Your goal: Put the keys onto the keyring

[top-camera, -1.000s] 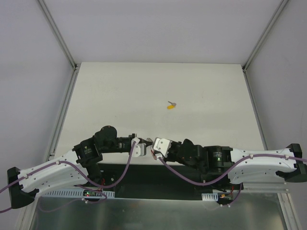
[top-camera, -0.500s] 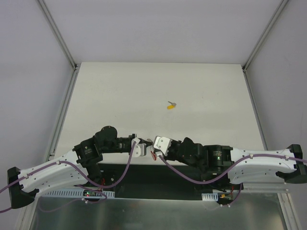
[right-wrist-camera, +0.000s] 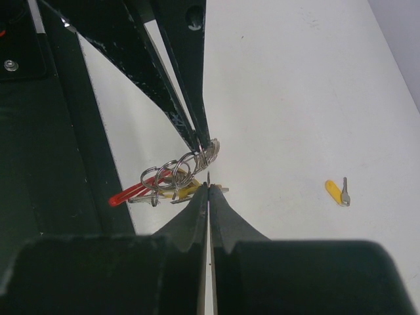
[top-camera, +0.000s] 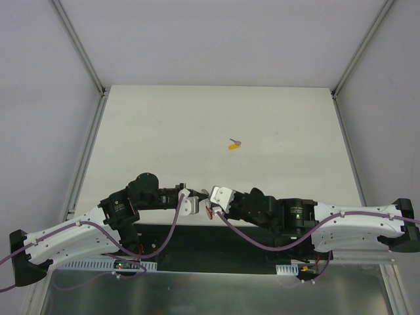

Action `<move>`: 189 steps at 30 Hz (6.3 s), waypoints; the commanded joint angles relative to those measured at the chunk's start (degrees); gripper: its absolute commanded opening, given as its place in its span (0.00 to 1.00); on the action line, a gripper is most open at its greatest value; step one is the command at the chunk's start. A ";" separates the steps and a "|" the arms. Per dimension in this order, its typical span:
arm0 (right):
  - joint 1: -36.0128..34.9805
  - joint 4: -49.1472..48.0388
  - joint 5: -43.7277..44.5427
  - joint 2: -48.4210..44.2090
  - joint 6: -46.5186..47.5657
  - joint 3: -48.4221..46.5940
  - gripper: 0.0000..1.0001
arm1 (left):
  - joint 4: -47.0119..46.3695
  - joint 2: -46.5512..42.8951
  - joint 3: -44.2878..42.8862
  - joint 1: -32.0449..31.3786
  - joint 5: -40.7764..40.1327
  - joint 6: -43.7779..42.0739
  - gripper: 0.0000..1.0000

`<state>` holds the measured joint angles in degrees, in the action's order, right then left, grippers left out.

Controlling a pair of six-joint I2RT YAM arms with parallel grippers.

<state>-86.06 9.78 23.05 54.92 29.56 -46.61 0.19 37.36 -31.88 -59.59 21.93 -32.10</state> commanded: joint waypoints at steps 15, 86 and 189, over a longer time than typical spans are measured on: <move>0.19 -3.45 -1.08 -1.48 -0.29 0.12 0.01 | -4.32 -0.54 0.06 -0.08 0.57 0.72 0.00; 0.28 -3.45 0.68 -1.57 -0.56 0.56 0.01 | -4.32 -0.36 0.06 -0.17 1.01 0.63 0.00; 10.12 -1.17 -12.42 -4.29 -5.83 3.10 0.01 | -2.21 -2.91 0.68 -0.08 9.27 -5.08 0.00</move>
<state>-77.01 7.68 5.32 51.59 24.27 -44.12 0.78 36.12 -31.51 -59.55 29.41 -36.69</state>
